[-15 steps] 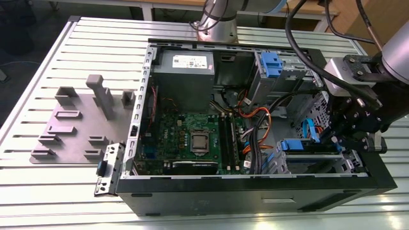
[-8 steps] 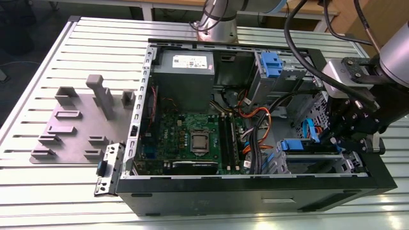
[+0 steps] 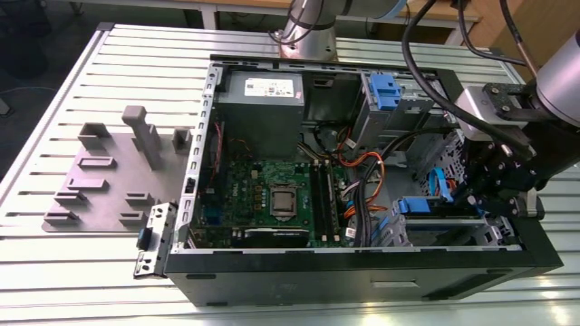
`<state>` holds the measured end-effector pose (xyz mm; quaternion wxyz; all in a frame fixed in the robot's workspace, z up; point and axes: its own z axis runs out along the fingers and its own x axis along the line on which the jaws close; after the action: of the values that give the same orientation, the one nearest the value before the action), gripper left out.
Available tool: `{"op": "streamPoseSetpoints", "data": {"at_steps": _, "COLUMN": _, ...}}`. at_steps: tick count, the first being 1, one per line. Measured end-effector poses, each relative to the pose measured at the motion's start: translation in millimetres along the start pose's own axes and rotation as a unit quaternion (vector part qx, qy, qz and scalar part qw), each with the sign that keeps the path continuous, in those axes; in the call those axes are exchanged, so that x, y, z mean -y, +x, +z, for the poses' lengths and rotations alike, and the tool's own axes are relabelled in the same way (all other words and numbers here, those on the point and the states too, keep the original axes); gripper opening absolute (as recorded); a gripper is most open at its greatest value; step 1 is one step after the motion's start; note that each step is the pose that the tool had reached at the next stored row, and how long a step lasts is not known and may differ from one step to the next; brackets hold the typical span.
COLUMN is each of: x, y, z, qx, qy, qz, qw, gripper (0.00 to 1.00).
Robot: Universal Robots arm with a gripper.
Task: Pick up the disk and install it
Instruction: 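Insert the second disk wire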
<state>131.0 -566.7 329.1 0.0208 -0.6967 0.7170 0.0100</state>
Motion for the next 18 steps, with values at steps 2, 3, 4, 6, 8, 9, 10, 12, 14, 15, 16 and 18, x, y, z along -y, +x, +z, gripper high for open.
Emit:
{"op": "streamPoseSetpoints", "data": {"at_steps": 2, "x": 0.0, "y": 0.0, "z": 0.1, "qx": 0.0001, "qy": 0.0, "qz": 0.0, "qw": 1.0, "gripper": 0.16}}
{"op": "streamPoseSetpoints", "data": {"at_steps": 3, "x": 0.0, "y": 0.0, "z": 0.1, "qx": 0.0001, "qy": 0.0, "qz": 0.0, "qw": 1.0, "gripper": 0.16}}
{"op": "streamPoseSetpoints", "data": {"at_steps": 4, "x": 0.0, "y": 0.0, "z": 0.2, "qx": 0.0002, "qy": 0.0, "qz": 0.0, "qw": 1.0, "gripper": 0.17}}
{"op": "streamPoseSetpoints", "data": {"at_steps": 6, "x": 0.0, "y": 0.0, "z": 0.3, "qx": 0.0002, "qy": 0.0, "qz": 0.0, "qw": 1.0, "gripper": 0.17}}
{"op": "streamPoseSetpoints", "data": {"at_steps": 8, "x": 0.0, "y": 0.0, "z": -0.4, "qx": 0.0001, "qy": 0.0, "qz": 0.0, "qw": 1.0, "gripper": 0.24}}
{"op": "streamPoseSetpoints", "data": {"at_steps": 9, "x": 0.0, "y": -0.1, "z": -2.1, "qx": 0.0003, "qy": 0.0, "qz": 0.0, "qw": 1.0, "gripper": 0.24}}
{"op": "streamPoseSetpoints", "data": {"at_steps": 10, "x": 0.1, "y": -0.2, "z": -5.1, "qx": 0.0001, "qy": 0.0, "qz": 0.0, "qw": 1.0, "gripper": 0.24}}
{"op": "streamPoseSetpoints", "data": {"at_steps": 12, "x": 0.1, "y": -0.5, "z": -12.0, "qx": 0.0002, "qy": 0.0, "qz": 0.0, "qw": 1.0, "gripper": 0.24}}
{"op": "streamPoseSetpoints", "data": {"at_steps": 14, "x": 0.3, "y": -0.8, "z": -19.2, "qx": 0.0001, "qy": 0.0, "qz": 0.0, "qw": 1.0, "gripper": 0.24}}
{"op": "streamPoseSetpoints", "data": {"at_steps": 15, "x": 0.3, "y": -1.0, "z": -22.6, "qx": 0.0001, "qy": 0.0, "qz": 0.0, "qw": 1.0, "gripper": 0.24}}
{"op": "streamPoseSetpoints", "data": {"at_steps": 16, "x": 0.4, "y": -1.1, "z": -25.9, "qx": 0.0002, "qy": 0.0, "qz": 0.0, "qw": 1.0, "gripper": 0.24}}
{"op": "streamPoseSetpoints", "data": {"at_steps": 18, "x": 0.4, "y": -1.4, "z": -32.1, "qx": 0.0001, "qy": 0.0, "qz": 0.0, "qw": 1.0, "gripper": 0.24}}
